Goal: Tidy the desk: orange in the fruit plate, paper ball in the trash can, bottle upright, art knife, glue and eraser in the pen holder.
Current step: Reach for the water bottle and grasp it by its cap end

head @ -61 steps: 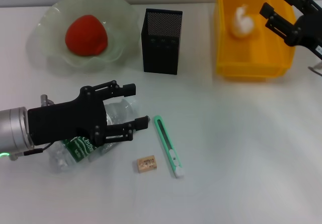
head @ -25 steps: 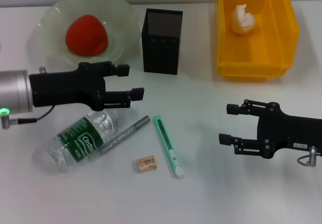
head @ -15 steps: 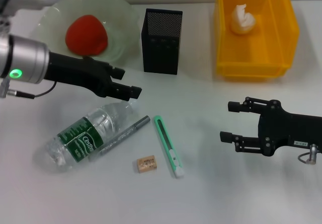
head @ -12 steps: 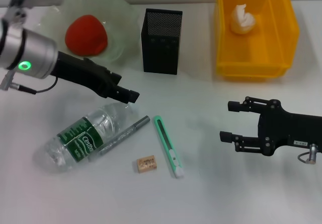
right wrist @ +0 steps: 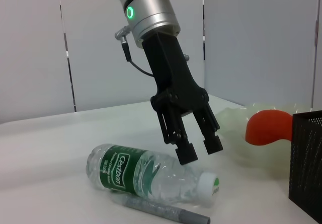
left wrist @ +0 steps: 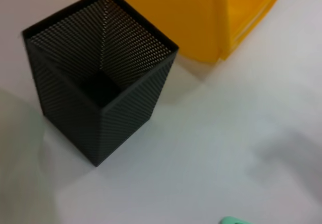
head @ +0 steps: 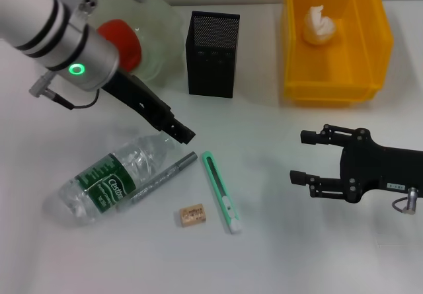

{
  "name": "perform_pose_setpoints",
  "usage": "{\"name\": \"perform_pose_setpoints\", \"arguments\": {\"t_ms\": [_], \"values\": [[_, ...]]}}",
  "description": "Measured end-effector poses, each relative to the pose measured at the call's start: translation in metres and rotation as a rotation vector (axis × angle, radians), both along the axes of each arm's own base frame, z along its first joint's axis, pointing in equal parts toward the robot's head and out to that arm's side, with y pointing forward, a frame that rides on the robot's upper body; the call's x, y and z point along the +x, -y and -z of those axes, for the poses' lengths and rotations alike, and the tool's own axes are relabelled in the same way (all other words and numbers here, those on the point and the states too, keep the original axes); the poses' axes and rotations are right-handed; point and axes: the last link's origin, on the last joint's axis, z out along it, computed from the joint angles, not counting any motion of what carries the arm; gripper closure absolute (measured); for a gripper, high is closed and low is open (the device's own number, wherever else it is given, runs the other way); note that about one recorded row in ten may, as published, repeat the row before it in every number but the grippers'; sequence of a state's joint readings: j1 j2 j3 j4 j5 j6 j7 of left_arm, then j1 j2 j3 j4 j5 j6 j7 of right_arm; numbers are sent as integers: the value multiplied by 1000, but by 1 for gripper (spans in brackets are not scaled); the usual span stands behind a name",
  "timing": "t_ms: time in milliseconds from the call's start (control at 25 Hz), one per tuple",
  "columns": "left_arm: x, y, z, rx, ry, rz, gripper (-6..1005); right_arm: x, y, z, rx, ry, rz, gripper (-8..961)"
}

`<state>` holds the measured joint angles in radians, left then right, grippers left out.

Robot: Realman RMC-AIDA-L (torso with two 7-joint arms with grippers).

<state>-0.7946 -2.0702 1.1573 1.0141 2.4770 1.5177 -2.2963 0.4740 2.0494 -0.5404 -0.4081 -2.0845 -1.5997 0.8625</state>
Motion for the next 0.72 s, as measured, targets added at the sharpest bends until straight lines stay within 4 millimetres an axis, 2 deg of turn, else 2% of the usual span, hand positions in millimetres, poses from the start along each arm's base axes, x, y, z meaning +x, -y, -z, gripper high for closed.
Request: {"name": "perform_pose_setpoints", "arguments": {"t_ms": [40,80,280,480,560,720], "values": [[0,0,0,0,0,0,203,0,0,0,1,0,-1,199],[13,-1,10,-23,-66,15,203,0,0,0,1,1,-2,199],[16,-2,16,-21,-107,19,203,1,1,0,6,3,-4,199],[16,-2,16,-21,-107,19,203,2,2,0,5,4,-4,199],[7,-2,26,-16,-125,-2,203,2,2,0,4,5,-3,199],[3,-2,30,-16,-135,-4,203,2,2,0,3,6,-3,199]]}}
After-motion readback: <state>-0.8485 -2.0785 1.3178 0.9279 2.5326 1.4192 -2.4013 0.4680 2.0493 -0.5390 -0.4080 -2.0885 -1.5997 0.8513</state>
